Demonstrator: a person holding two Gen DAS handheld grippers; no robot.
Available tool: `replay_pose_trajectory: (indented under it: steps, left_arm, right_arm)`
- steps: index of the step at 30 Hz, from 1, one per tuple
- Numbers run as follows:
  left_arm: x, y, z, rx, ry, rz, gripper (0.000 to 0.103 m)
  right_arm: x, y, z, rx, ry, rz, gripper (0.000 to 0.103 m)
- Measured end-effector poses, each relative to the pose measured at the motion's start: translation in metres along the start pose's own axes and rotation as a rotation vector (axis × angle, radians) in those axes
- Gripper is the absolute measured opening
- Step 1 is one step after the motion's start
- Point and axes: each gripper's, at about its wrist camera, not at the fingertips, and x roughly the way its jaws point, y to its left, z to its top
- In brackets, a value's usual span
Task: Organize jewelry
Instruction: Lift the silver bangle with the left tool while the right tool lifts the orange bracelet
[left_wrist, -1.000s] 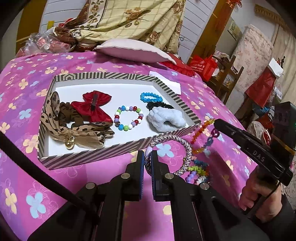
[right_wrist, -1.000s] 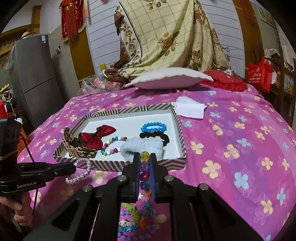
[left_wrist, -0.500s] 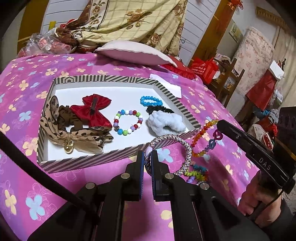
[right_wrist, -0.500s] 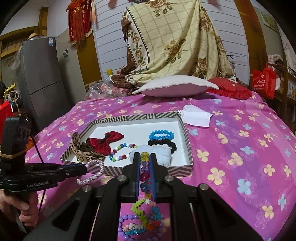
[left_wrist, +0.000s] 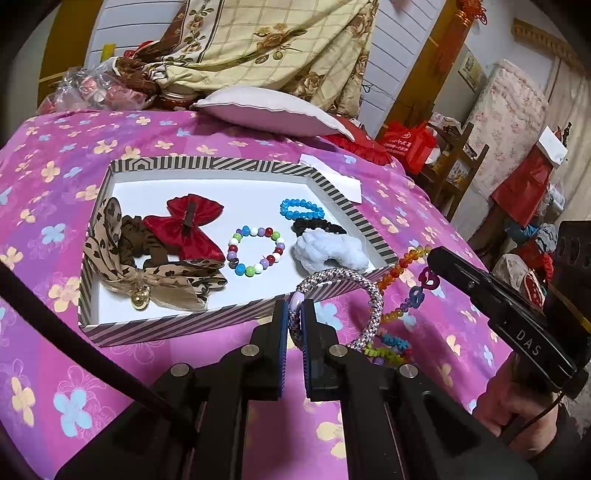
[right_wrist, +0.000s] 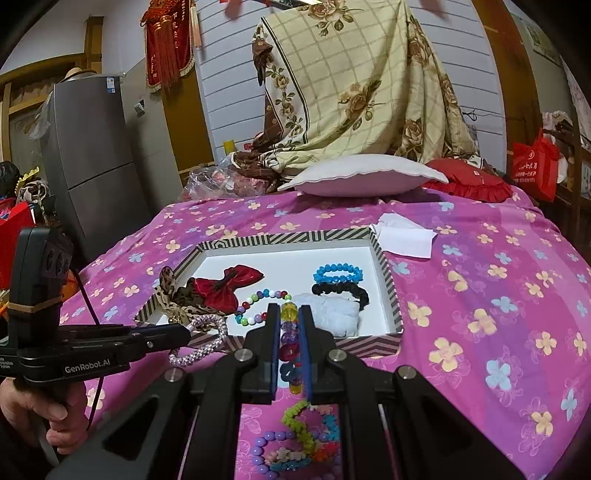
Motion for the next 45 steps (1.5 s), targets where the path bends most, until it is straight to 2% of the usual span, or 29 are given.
replay_pose_trajectory:
  steps: [45]
  left_arm:
    - [0.006,-0.002,-0.001,-0.002,0.009,0.035,0.009]
  right_arm:
    - [0.005,0.004,-0.002,-0.043,-0.001,-0.011,0.009]
